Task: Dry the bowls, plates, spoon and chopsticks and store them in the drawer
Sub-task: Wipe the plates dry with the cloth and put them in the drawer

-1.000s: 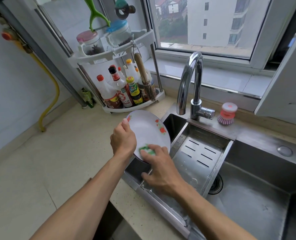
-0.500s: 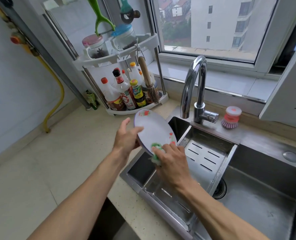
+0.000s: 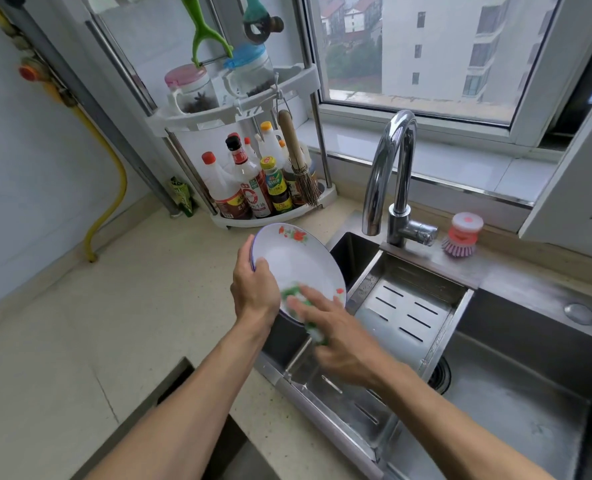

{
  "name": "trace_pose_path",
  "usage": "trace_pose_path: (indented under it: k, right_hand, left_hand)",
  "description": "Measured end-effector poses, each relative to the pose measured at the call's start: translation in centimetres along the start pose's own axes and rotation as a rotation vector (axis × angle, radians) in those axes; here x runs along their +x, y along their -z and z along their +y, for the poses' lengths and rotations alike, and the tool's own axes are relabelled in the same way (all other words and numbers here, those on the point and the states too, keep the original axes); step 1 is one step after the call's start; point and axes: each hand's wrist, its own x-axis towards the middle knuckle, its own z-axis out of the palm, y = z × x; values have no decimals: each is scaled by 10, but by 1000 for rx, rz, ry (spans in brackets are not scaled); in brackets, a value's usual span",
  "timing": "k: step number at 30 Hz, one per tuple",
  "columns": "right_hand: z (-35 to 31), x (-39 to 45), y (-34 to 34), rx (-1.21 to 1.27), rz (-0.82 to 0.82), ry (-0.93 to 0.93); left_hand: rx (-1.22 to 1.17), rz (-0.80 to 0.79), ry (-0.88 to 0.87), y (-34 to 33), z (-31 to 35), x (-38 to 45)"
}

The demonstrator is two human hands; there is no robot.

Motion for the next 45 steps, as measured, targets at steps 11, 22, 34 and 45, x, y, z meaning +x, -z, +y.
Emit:
trace_pose_path:
  k: [11, 22, 34, 45]
  right_hand:
    - [-9, 3, -1, 91, -21, 34]
    - [35, -9, -3, -413, 221, 200]
    - [-2, -2, 14, 19, -98, 12]
    - [-10, 23, 11, 19, -112, 20]
  left_hand:
    - [-30, 35, 52, 2, -1, 3]
    - [-88, -256, 264, 33, 11, 23]
    - [-110, -87, 1, 13, -6, -11]
    - [-115, -247, 58, 20, -9, -9]
